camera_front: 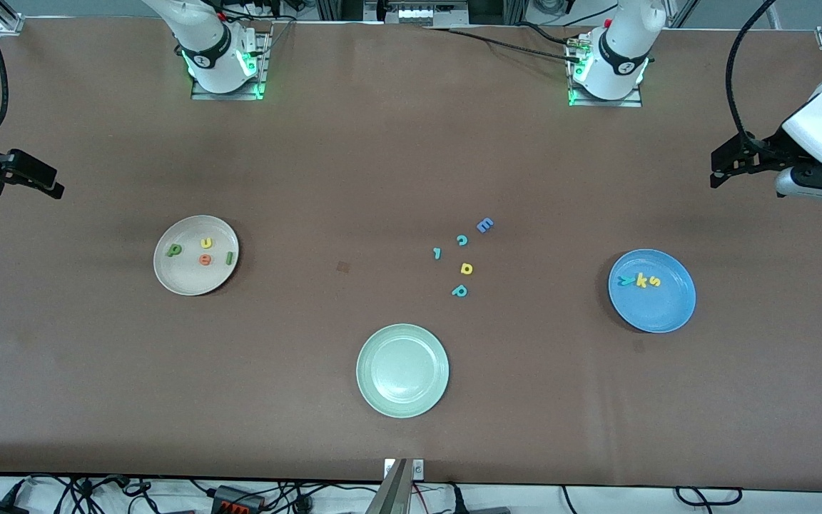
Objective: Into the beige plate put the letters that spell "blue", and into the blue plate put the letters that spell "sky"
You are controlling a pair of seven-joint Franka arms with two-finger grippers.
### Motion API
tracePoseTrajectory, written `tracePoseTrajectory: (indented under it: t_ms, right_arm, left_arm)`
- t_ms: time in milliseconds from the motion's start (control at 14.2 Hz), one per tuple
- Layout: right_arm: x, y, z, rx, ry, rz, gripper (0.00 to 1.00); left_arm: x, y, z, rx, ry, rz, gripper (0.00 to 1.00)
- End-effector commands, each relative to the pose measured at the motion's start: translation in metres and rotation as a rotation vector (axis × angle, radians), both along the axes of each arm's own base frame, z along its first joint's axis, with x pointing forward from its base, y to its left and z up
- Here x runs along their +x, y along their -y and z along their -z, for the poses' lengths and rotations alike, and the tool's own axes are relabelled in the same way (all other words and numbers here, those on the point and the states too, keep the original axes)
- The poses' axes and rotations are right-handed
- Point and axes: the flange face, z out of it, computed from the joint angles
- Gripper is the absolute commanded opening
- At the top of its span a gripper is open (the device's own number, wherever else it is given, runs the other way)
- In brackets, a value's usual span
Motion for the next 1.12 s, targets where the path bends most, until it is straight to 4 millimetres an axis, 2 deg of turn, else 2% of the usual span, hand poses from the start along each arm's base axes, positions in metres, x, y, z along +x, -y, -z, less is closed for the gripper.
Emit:
tracePoseTrajectory:
  t_ms: [0,421,632,1053]
  right_arm:
    - [-0.005,0.002,-0.006,-0.016,0.014,-0.053,1.00]
    - [-0.001,0.000,0.000,-0.015,0.003,-0.050,1.00]
    - [-0.003,0.012,0.001,-0.006,0.001,-0.037,1.00]
    - [-0.003,0.004,0.001,-0.004,-0.007,-0.038,1.00]
  left_arm:
    - [0.003,-0.001,-0.005,-0.020,0.000,-0.005,1.00]
    - [0.003,-0.001,-0.005,-0.020,0.000,-0.005,1.00]
    - [0.003,-0.001,-0.005,-0.020,0.000,-0.005,1.00]
    - [0.002,-0.001,-0.005,-0.020,-0.002,-0.005,1.00]
